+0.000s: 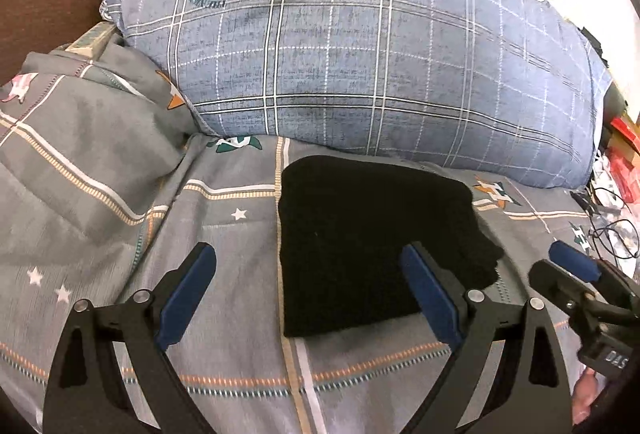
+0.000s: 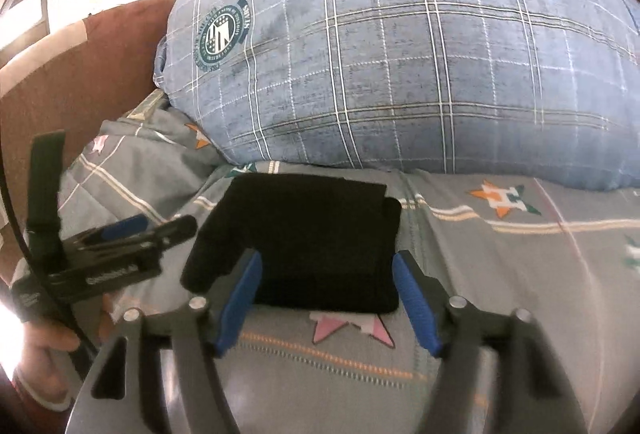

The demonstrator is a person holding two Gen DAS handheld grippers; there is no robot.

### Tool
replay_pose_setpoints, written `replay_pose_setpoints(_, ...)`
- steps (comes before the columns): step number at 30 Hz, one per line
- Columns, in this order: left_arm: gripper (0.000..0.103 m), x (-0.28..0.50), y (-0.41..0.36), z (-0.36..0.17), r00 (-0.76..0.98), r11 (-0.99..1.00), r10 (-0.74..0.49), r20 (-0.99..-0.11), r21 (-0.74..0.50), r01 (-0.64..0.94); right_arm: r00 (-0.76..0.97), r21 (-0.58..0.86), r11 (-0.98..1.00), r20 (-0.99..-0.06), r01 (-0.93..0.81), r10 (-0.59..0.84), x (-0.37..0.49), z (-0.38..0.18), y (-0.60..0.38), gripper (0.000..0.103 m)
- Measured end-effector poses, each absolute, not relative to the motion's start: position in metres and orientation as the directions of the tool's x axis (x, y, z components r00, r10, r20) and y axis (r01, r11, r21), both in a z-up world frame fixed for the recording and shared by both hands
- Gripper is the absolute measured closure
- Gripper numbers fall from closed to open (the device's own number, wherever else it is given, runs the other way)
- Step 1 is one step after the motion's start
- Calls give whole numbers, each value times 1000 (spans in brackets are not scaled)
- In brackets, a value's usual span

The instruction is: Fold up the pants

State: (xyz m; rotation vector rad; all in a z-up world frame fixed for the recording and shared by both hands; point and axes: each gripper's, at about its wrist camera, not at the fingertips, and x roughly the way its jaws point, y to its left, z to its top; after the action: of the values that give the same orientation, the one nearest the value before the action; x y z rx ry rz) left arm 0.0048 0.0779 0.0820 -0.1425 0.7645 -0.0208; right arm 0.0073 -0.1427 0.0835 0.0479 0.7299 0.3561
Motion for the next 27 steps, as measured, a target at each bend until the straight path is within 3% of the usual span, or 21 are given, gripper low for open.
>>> replay_pose_setpoints(17, 8, -38, 47, 101, 771, 999, 38, -635, 16, -36, 678, 199, 939, -652, -280, 340, -14, 77, -148, 29)
replay_pose_setpoints(27, 8, -51, 51, 101, 762, 998, 38, -646, -12, -60, 668, 215, 937, -658, -275, 347, -22, 72, -152, 29)
